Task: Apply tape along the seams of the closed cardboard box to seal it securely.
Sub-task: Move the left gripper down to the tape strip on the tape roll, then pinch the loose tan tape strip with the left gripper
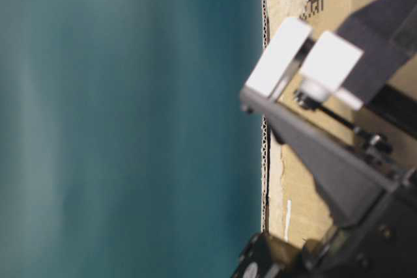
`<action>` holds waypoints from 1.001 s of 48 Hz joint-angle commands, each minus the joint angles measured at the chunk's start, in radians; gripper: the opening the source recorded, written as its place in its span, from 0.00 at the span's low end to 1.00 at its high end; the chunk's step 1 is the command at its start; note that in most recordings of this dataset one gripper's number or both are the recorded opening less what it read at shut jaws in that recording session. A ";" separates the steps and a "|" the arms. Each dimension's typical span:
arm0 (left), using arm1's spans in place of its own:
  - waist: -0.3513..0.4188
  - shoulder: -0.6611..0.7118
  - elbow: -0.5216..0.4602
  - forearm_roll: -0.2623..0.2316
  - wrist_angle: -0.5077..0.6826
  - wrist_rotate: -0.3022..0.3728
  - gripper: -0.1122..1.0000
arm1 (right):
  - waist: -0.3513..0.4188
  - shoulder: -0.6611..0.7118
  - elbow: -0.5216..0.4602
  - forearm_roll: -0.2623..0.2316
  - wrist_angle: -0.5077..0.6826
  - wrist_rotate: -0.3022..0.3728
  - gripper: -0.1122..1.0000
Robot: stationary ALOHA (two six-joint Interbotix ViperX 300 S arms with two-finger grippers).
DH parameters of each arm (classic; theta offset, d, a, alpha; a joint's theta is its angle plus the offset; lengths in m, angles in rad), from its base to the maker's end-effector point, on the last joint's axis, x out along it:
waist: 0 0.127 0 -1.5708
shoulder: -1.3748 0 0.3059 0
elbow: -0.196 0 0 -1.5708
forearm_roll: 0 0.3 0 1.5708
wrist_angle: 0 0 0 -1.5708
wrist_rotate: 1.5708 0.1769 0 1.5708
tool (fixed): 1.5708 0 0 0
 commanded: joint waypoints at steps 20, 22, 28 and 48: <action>-0.008 -0.015 -0.028 -0.003 0.020 -0.008 0.28 | -0.002 0.006 -0.026 -0.002 0.018 -0.002 0.12; -0.012 -0.015 -0.031 -0.003 0.028 -0.009 0.21 | -0.002 0.006 -0.026 -0.002 0.020 -0.002 0.12; -0.017 -0.015 -0.037 -0.003 0.051 -0.009 0.11 | -0.002 0.006 -0.028 -0.002 0.020 -0.002 0.12; -0.012 -0.138 -0.066 0.000 0.153 0.008 0.11 | -0.002 0.009 -0.026 -0.005 0.025 -0.002 0.12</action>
